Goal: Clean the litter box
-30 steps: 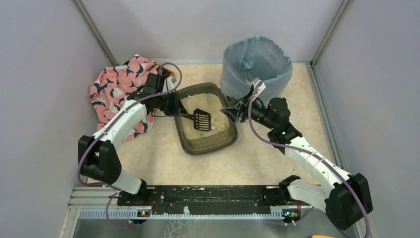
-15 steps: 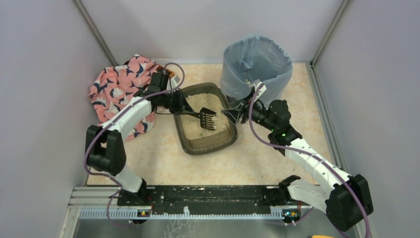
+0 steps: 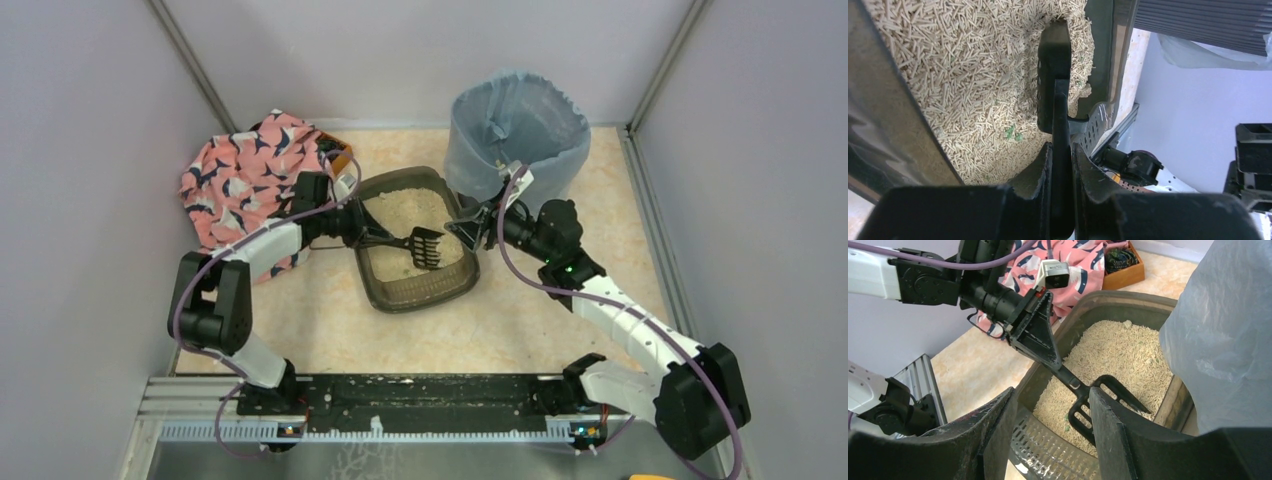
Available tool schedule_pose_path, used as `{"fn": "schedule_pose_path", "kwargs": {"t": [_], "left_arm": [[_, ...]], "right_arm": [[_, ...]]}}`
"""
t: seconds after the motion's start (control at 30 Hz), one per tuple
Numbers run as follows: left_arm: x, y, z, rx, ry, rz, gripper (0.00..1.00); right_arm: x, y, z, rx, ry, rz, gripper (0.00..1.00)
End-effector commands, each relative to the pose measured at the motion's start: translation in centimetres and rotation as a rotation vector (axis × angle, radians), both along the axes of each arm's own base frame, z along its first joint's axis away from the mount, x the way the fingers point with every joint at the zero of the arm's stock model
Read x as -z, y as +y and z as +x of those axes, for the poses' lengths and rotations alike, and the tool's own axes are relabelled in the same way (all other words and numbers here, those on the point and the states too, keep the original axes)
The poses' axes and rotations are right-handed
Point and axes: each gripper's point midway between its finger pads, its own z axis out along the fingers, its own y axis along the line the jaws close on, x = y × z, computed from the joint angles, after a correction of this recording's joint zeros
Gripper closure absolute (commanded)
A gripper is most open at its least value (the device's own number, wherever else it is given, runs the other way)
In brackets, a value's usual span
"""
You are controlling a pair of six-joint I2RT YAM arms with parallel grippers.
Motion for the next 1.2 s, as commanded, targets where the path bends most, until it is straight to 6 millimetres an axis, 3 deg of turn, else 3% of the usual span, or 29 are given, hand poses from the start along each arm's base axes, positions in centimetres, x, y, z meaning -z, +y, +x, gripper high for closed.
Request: {"fn": "schedule_pose_path", "kwargs": {"t": [0.0, 0.2, 0.47, 0.57, 0.73, 0.8, 1.0, 1.1, 1.17], "left_arm": [[-3.5, 0.2, -0.2, 0.017, -0.072, -0.133, 1.00], [-4.8, 3.3, 0.3, -0.057, -0.128, -0.192, 1.00], [-6.3, 5.9, -0.3, -0.096, -0.170, -0.250, 1.00], [-7.3, 8.0, 0.0, -0.129, -0.216, -0.294, 1.00], [-8.0, 8.7, -0.3, -0.134, -0.246, -0.357, 1.00], [-7.5, 9.6, 0.2, -0.184, -0.267, -0.334, 1.00], [-6.3, 9.4, -0.5, -0.183, -0.245, -0.408, 1.00], [-4.9, 8.1, -2.4, -0.161, -0.204, -0.451, 1.00], [-3.8, 9.2, -3.2, -0.211, -0.196, -0.458, 1.00]], "right_arm": [[-1.2, 0.2, 0.3, -0.013, -0.043, 0.034, 0.44], [-0.7, 0.5, 0.6, -0.023, -0.025, 0.030, 0.44], [-0.4, 0.9, 0.8, -0.035, -0.008, 0.031, 0.45], [-0.4, 0.9, 0.9, -0.035, -0.004, 0.029, 0.45], [0.0, 0.9, 1.0, -0.037, 0.010, 0.011, 0.45], [-0.2, 1.0, 0.9, -0.040, 0.010, 0.013, 0.45], [-0.3, 1.1, 1.2, -0.042, 0.018, 0.012, 0.45], [-0.3, 1.2, 1.3, -0.045, 0.025, 0.011, 0.45], [-0.3, 1.2, 1.2, -0.043, 0.024, 0.006, 0.45]]}}
